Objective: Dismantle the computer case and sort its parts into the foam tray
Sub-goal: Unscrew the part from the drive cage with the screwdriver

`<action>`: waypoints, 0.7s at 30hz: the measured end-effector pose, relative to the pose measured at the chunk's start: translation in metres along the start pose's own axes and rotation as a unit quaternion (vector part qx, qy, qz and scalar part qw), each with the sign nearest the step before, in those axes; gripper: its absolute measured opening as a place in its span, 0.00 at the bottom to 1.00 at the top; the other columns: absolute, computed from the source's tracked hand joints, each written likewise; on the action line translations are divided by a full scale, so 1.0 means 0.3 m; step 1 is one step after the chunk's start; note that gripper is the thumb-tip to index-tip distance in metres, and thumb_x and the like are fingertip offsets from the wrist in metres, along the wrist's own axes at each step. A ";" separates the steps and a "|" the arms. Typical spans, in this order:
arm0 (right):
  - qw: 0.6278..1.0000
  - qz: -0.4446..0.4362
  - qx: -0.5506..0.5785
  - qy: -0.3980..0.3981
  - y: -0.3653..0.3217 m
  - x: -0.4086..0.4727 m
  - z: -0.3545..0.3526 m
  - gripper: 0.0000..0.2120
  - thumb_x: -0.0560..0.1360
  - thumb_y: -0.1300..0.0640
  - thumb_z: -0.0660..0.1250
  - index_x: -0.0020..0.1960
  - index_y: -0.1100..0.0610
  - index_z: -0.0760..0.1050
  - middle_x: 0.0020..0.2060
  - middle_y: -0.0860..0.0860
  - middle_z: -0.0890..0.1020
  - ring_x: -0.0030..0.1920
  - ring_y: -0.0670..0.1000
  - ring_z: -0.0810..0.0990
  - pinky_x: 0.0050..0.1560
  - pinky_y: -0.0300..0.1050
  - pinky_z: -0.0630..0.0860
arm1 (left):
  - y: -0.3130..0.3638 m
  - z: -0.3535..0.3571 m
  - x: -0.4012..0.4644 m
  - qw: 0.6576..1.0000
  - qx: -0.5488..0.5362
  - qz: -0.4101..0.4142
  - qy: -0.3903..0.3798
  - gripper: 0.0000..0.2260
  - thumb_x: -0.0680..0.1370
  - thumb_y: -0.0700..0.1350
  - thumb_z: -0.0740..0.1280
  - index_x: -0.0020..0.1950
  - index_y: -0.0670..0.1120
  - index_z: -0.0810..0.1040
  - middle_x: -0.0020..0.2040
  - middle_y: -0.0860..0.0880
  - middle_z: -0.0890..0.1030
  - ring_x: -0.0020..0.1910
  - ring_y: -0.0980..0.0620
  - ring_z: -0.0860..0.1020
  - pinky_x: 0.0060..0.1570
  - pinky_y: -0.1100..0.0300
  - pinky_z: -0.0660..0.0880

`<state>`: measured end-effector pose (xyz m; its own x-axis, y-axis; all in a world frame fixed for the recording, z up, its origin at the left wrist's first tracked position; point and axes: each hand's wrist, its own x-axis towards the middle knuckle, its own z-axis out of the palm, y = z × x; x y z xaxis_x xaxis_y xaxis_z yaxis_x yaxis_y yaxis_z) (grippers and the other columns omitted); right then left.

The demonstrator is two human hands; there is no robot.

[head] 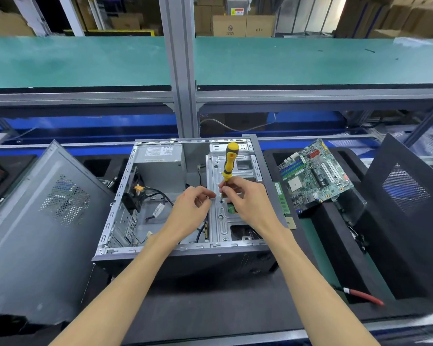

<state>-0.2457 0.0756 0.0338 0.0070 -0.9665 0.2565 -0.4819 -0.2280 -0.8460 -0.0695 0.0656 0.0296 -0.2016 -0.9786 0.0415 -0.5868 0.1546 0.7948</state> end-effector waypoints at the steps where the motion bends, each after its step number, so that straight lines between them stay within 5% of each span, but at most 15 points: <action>1: 1.000 -0.002 0.003 0.007 -0.002 0.000 0.000 0.05 0.81 0.59 0.69 0.53 0.51 0.82 0.43 0.44 0.85 0.46 0.46 0.85 0.49 0.52 0.84 | 0.001 0.000 0.000 1.000 0.008 0.004 -0.007 0.08 0.80 0.44 0.66 0.53 0.56 0.81 0.47 0.52 0.77 0.45 0.58 0.76 0.43 0.69 0.68; 9: 0.999 -0.009 0.021 0.035 -0.024 -0.004 -0.011 0.06 0.81 0.59 0.68 0.51 0.48 0.82 0.42 0.40 0.85 0.45 0.44 0.85 0.48 0.47 0.84 | 0.021 0.000 -0.003 0.999 0.030 0.006 -0.018 0.08 0.80 0.46 0.67 0.55 0.58 0.80 0.49 0.52 0.74 0.45 0.58 0.76 0.45 0.69 0.68; 13: 0.999 -0.010 0.032 0.037 -0.027 -0.010 -0.016 0.06 0.81 0.59 0.68 0.52 0.50 0.82 0.43 0.44 0.85 0.46 0.46 0.85 0.48 0.48 0.84 | 0.024 0.003 -0.005 0.999 0.030 0.017 0.040 0.10 0.78 0.48 0.71 0.59 0.54 0.81 0.53 0.54 0.72 0.51 0.58 0.73 0.52 0.67 0.67; 21: 0.997 -0.009 0.064 0.037 -0.053 -0.016 -0.038 0.06 0.81 0.60 0.67 0.53 0.52 0.82 0.44 0.49 0.86 0.46 0.49 0.86 0.50 0.54 0.84 | 0.073 0.019 0.013 0.996 0.042 0.070 0.045 0.02 0.78 0.49 0.72 0.50 0.53 0.83 0.43 0.60 0.79 0.42 0.63 0.74 0.43 0.69 0.67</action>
<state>-0.2481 0.0852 0.0513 -0.0529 -0.9517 0.3024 -0.3667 -0.2632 -0.8923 -0.0875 0.0661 0.0439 -0.2171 -0.9540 0.2067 -0.6226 0.2985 0.7234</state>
